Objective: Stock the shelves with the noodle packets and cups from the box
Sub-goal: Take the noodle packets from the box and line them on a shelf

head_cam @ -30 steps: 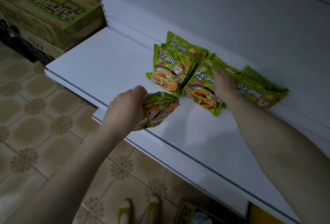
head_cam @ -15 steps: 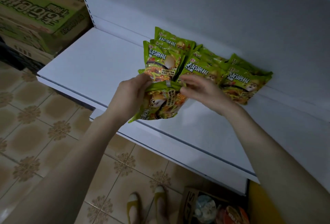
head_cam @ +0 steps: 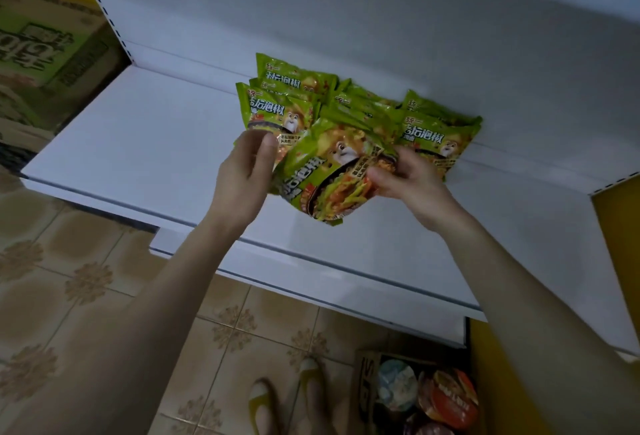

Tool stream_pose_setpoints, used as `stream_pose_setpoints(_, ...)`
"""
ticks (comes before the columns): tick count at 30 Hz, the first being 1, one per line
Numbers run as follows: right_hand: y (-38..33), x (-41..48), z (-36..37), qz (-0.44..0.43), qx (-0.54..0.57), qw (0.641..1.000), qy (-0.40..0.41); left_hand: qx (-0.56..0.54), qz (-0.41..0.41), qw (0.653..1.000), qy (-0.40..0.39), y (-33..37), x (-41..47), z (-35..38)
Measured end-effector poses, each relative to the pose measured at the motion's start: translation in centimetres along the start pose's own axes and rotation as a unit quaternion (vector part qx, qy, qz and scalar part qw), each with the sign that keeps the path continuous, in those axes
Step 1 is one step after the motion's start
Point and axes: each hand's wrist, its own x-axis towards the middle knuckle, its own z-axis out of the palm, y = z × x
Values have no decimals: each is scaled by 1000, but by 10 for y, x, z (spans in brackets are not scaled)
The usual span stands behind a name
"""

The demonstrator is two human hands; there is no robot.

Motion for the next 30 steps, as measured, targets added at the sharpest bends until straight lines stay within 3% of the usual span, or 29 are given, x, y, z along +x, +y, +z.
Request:
stream_pose_setpoints(2,4,-4,-2,21,74,997,17,-46,-57,997,-12,-6,-7,2)
stream_pose_setpoints(6,13,-10,2,39,110,993,12,-150,-131,979,-40,-8,-12,13)
stream_pose_setpoints(9,17,-15,0,54,85,995,2,-164,-111,979,-43,-6,-8,15)
stream_pose_setpoints(13,13,-13,-12,13,-119,992,29,-84,-59,993,-61,-6,-2,18)
stream_pose_setpoints(16,8,-12,-15,-7,-140,990,16,-36,-15,997,-72,-3,0,28)
stream_pose_setpoints(20,23,-11,-29,-5,-133,988,76,-23,0,997,-76,-6,-3,55)
stream_pose_setpoints(23,42,-9,-49,16,-119,985,128,112,30,986,-121,-24,-11,77)
stream_pose_setpoints(26,59,-5,-74,42,-95,974,200,335,74,912,-226,-55,-25,95)
stream_pose_setpoints(28,72,2,-92,66,-73,969,227,401,81,872,-267,-75,-32,108)
stream_pose_setpoints(30,84,11,-110,89,-61,967,233,418,75,864,-272,-89,-38,119)
